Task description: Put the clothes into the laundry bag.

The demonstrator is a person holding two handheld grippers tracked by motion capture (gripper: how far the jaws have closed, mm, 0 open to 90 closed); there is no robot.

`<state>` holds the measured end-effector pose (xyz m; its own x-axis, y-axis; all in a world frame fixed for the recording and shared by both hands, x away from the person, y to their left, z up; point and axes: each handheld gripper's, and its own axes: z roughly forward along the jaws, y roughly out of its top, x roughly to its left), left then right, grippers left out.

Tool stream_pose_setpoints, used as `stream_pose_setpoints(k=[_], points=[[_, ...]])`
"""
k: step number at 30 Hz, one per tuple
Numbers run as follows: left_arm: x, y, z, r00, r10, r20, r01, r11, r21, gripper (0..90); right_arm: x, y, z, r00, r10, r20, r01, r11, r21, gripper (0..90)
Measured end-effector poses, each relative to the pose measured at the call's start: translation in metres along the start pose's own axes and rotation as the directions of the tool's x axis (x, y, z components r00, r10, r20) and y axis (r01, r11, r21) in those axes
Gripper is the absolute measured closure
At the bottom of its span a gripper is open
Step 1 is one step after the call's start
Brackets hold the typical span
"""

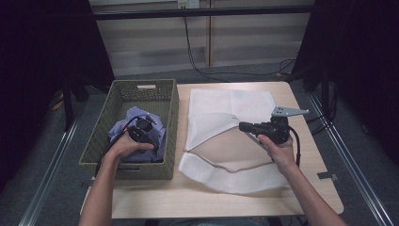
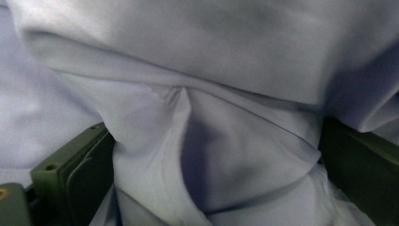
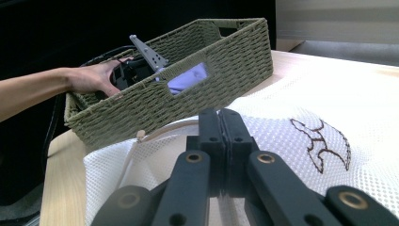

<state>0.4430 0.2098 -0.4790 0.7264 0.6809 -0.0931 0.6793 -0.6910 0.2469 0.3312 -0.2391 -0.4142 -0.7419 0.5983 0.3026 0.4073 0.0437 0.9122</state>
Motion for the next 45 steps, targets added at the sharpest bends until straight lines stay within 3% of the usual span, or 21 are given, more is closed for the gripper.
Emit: stream_pose_setpoints(k=[5,8,9,10,13,16,19,21,22,25,28,29,30,33,34,39,40,41,43,44,45], points=[[-0.002,-0.006,0.001,0.9998,0.007,-0.018,-0.008,0.9990,-0.044,0.0,0.000,0.000,0.000,1.0000,0.002,-0.003,-0.002,1.000,0.002,89.2],[-0.003,0.000,0.000,0.9989,-0.024,-0.041,0.024,0.9997,0.006,1.6,0.000,0.000,0.001,1.0000,0.004,-0.004,-0.004,1.000,0.006,89.1],[-0.002,0.002,-0.001,0.9992,-0.015,-0.038,0.016,0.9994,0.029,4.0,0.001,0.000,0.001,1.0000,0.001,-0.004,-0.001,1.000,0.007,89.2],[-0.003,0.004,-0.002,0.9974,-0.026,-0.068,0.028,0.9990,0.033,7.4,0.001,-0.001,0.001,1.0000,0.002,-0.003,-0.002,1.000,0.007,89.2],[-0.003,0.004,-0.005,0.9977,-0.034,-0.059,0.037,0.9986,0.038,15.4,0.001,-0.001,0.001,1.0000,0.001,-0.006,-0.001,1.000,0.012,89.2],[-0.004,0.003,-0.008,0.9974,-0.039,-0.060,0.040,0.9991,0.016,21.4,0.001,-0.001,0.000,1.0000,0.002,-0.006,-0.002,1.000,0.009,89.2],[0.000,0.001,-0.013,0.9971,-0.062,-0.045,0.061,0.9980,-0.016,42.0,0.001,-0.001,0.001,1.0000,0.000,-0.007,0.000,1.000,0.011,89.1],[0.001,0.001,-0.012,0.9972,-0.064,-0.040,0.063,0.9979,-0.016,42.1,0.001,-0.001,0.001,1.0000,0.002,-0.006,-0.002,1.000,0.011,89.2],[-0.001,0.003,-0.013,0.9962,-0.055,-0.067,0.055,0.9985,-0.003,42.9,0.001,-0.001,0.001,1.0000,0.000,-0.004,0.000,1.000,0.008,89.2],[-0.002,0.004,-0.014,0.9967,-0.041,-0.071,0.041,0.9992,-0.003,48.2,0.001,-0.001,0.001,1.0000,-0.001,-0.003,0.001,1.000,0.008,89.2],[-0.007,0.003,-0.012,0.9965,-0.053,-0.064,0.050,0.9977,-0.046,56.3,0.001,-0.001,0.001,1.0000,-0.001,-0.003,0.001,1.000,0.008,89.2],[-0.005,0.003,-0.015,0.9977,-0.010,-0.066,0.009,0.9999,-0.012,56.3,0.001,-0.001,0.001,1.0000,-0.001,-0.003,0.001,1.000,0.008,89.2],[-0.005,0.004,-0.016,0.9979,0.004,-0.065,-0.004,1.0000,0.000,59.5,0.000,-0.001,0.001,1.0000,0.001,-0.003,-0.001,1.000,0.008,89.2],[-0.006,0.003,-0.017,0.9968,0.000,-0.080,-0.002,0.9996,-0.027,65.1,0.000,-0.001,0.000,1.0000,0.002,-0.002,-0.002,1.000,0.007,89.2],[-0.005,0.003,-0.017,0.9982,-0.009,-0.059,0.007,0.9995,-0.030,66.4,0.000,0.000,0.000,1.0000,0.001,-0.002,-0.001,1.000,0.006,89.2],[-0.003,0.002,-0.023,0.9972,-0.023,-0.071,0.020,0.9985,-0.051,68.7,0.000,-0.001,0.000,1.0000,0.002,-0.003,-0.002,1.000,0.007,89.2],[-0.004,0.001,-0.022,0.9976,-0.046,-0.051,0.042,0.9964,-0.074,68.9,0.000,-0.001,0.000,1.0000,0.002,-0.001,-0.002,1.000,0.004,89.2],[-0.002,0.001,-0.026,0.9985,-0.021,-0.050,0.018,0.9975,-0.068,69.0,0.000,0.000,0.000,1.0000,0.002,-0.002,-0.002,1.000,0.003,89.2],[-0.002,-0.001,-0.031,0.9981,-0.056,-0.027,0.052,0.9902,-0.129,69.0,0.000,0.000,-0.001,1.0000,0.004,-0.001,-0.004,1.000,0.002,89.2],[0.000,-0.002,-0.035,0.9987,-0.045,-0.023,0.041,0.9916,-0.122,69.0,0.000,0.000,-0.001,1.0000,0.005,0.002,-0.005,1.000,-0.001,89.2],[-0.001,-0.003,-0.036,0.9974,-0.068,-0.022,0.064,0.9863,-0.152,69.0,0.000,0.000,-0.001,1.0000,0.004,0.000,-0.004,1.000,-0.001,89.2]])
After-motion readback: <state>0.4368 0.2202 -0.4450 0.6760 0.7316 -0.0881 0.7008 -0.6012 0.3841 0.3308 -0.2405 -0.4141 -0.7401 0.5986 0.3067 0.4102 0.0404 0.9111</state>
